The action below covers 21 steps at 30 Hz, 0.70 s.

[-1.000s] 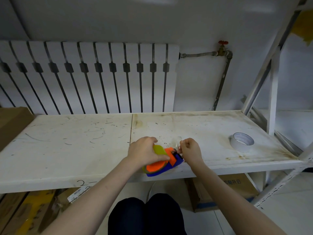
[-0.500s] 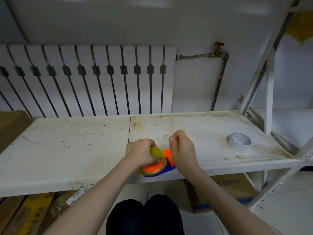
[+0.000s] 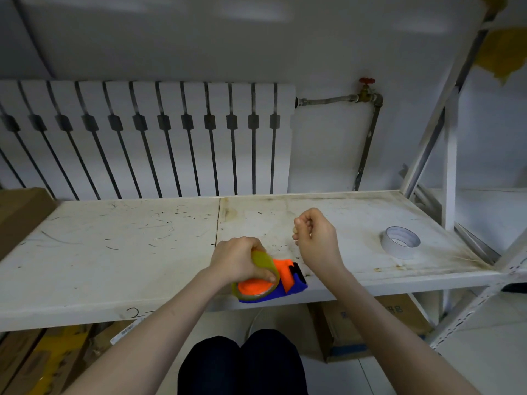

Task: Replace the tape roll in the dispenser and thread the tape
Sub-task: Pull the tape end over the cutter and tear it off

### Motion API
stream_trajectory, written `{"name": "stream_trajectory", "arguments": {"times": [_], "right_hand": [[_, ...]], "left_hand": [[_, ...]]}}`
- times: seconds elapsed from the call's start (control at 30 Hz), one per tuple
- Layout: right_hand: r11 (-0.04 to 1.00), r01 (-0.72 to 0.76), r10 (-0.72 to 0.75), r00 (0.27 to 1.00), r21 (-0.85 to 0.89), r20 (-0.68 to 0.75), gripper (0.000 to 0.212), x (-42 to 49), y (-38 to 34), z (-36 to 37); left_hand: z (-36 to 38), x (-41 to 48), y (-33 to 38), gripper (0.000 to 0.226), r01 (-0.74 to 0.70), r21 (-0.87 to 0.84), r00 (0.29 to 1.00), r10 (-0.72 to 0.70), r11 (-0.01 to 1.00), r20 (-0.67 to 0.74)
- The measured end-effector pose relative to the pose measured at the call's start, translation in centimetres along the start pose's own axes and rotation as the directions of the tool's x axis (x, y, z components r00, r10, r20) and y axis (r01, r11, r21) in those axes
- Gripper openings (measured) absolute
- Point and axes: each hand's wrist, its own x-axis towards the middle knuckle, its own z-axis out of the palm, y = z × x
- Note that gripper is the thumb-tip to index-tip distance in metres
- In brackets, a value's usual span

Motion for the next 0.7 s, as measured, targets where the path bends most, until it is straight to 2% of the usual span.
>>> {"name": "stream_trajectory", "arguments": {"times": [0.17,0.23,0.33,0.43,0.53,0.6,0.7], "right_hand": [[0.971,-0.205,0.207,0.978,0.123,-0.004,0.014,0.5,2.5,-0.1],[0.937,-0.298,0.304,0.953,0.185,-0.007,0.015,0.5,3.6,0.2],[0.907,-0.354,0.366,0.931,0.228,-0.007,0.016,0.3,4.6,0.6],[0.867,-0.428,0.428,0.902,0.253,0.058,0.016,0.4,5.3,0.7],[0.793,-0.546,0.514,0.838,0.268,0.184,0.018,0.1,6.0,1.2],[0.786,-0.550,0.527,0.835,0.283,0.159,0.021,-0.3,6.3,1.8],[0.833,-0.472,0.490,0.872,0.288,0.011,0.021,-0.5,5.9,1.9]], "left_hand": [[-0.5,0.1,-0.4,0.085,0.012,-0.119,1.000,-0.009,0.993,0.027],[-0.8,0.2,-0.4,0.090,0.002,-0.104,1.000,0.001,0.995,0.024],[-0.9,0.6,-0.6,0.078,0.006,-0.114,0.999,-0.001,0.993,0.039],[-0.6,0.8,-1.2,0.060,0.026,-0.321,0.996,0.002,0.947,0.085],[-0.5,0.9,-1.6,0.061,0.052,-0.411,0.992,0.001,0.910,0.127],[-0.7,1.1,-1.5,0.065,0.066,-0.375,0.991,-0.016,0.925,0.136],[-1.1,1.1,-1.3,0.063,0.066,-0.123,0.990,-0.050,0.990,0.128]]}}
